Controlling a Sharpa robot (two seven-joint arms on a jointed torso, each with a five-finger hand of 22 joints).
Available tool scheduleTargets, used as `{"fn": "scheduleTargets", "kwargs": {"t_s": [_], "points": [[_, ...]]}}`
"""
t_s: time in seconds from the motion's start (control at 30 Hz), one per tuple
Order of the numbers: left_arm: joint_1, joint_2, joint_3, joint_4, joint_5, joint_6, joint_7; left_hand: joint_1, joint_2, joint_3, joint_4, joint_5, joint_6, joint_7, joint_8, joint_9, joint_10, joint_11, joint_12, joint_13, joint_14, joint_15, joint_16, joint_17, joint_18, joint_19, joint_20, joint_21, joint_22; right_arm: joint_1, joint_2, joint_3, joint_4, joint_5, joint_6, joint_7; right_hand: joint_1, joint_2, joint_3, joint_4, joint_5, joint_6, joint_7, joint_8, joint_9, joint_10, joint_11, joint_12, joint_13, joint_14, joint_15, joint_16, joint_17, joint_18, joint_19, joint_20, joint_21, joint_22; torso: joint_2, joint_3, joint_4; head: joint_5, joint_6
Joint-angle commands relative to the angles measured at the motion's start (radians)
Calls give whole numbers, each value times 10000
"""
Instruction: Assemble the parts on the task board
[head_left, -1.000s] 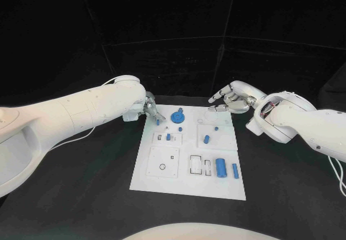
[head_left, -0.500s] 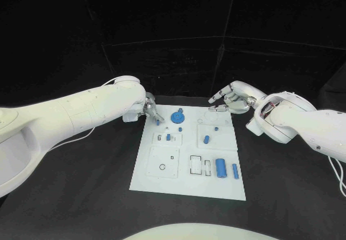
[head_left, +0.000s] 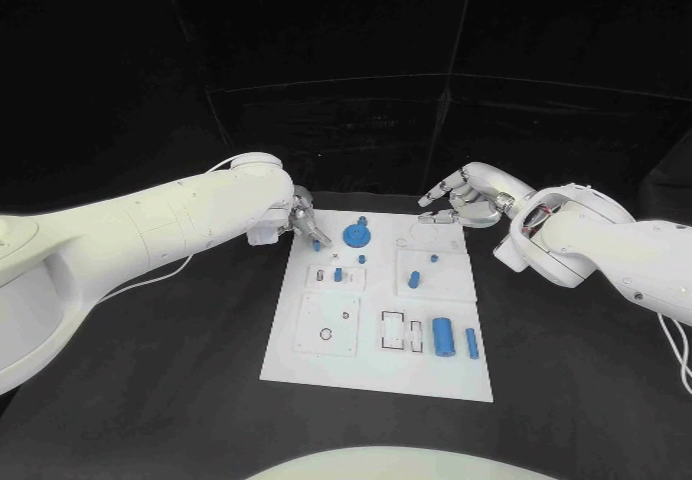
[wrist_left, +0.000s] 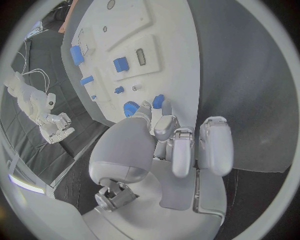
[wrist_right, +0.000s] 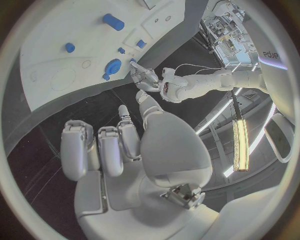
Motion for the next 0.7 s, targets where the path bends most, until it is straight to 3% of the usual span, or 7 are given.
{"fn": "scheduleTargets", "kwargs": {"t_s": [0.03, 0.13, 0.2, 0.3, 0.37, 0.47, 0.7], "points": [[14, -13, 5, 28, 71, -29, 14, 116, 24, 7, -51, -56, 52, -4, 34, -13, 39, -26, 40, 9, 1038, -18, 31, 2634, 118, 82, 26, 3, 25, 20, 11, 5, 2, 18, -48, 75, 24, 47, -38, -2, 24, 81, 13, 29, -2, 3, -36, -26, 742, 747, -80, -37, 1225, -14, -48, -48, -66, 45, 5, -1, 3, 3, -7], [13, -13, 5, 36, 95, -127, 33, 242, 137, 81, -135, -55, 89, -19, 61, -27, 51, -37, 48, 13, 1038, -26, 31, 2634, 117, 86, 21, 9, 38, 20, 17, 5, -3, 18, -45, 76, 28, 47, -48, -1, 60, 78, 13, 28, -4, 3, -36, -25, 743, 747, -81, -39, 1225, -11, -54, -49, -73, 30, 4, -2, 2, 12, -14], [13, -13, 5, 45, 130, -197, 53, 525, 361, 288, -300, -50, 104, -57, 78, -41, 56, -75, 48, 12, 1038, -43, 31, 2634, 120, 83, 13, -1, 29, 20, 20, 5, -5, 18, -44, 76, 28, 47, -48, -1, 60, 78, 13, 28, -4, 3, -36, -25, 743, 747, -81, -39, 1225, -11, -54, -49, -73, 30, 5, 2, 3, 14, -19], [12, -18, 5, 62, 249, -332, 104, 1647, 938, 1212, -1038, -47, -38, -153, 8, -118, 18, -172, -2, -16, 1038, -145, 31, 2634, 131, 77, -69, -21, 14, 20, 22, 5, -9, 18, -43, 75, 28, 47, -48, -1, 60, 78, 13, 28, -4, 3, -36, -25, 743, 747, -81, -39, 1225, -11, -54, -49, -73, 30, 8, 4, -4, 16, -33], [11, -30, 5, 68, 546, -446, 124, 2163, 1074, 1861, -1506, -38, -129, -160, -22, -160, -29, -189, -66, -53, 1038, -160, 31, 2634, 130, 69, -98, -43, -4, 20, 22, 5, -13, 18, -33, 68, 28, 47, -48, -1, 60, 78, 13, 28, -4, 3, -36, -25, 743, 747, -81, -39, 1225, -11, -54, -49, -73, 30, 5, 3, -9, 19, -41], [11, -54, 5, 90, 794, -557, 163, 1921, 853, 2851, -1815, -77, -180, -54, 58, -168, -35, -60, -137, -114, 1038, -89, 31, 2634, 126, 65, -63, -61, -4, 20, 19, 5, -19, 17, -22, 61, 28, 47, -48, -1, 60, 78, 13, 28, -4, 3, -36, -25, 743, 747, -81, -39, 1225, -11, -54, -49, -73, 30, 5, 1, -9, 19, -40], [16, -307, 7, 439, 1131, -731, 202, 855, 178, 4878, -2200, -58, -251, -40, 409, -37, 30, -100, -129, -133, 1038, -52, 31, 2634, 137, 65, -31, -94, 5, 20, 24, 4, -52, 17, -9, 63, 34, 50, -51, -3, 73, 79, 12, 29, -4, 1, -37, -26, 742, 747, -82, -39, 1226, -12, -52, -49, -71, 36, -11, 8, 15, 11, -72]]}}
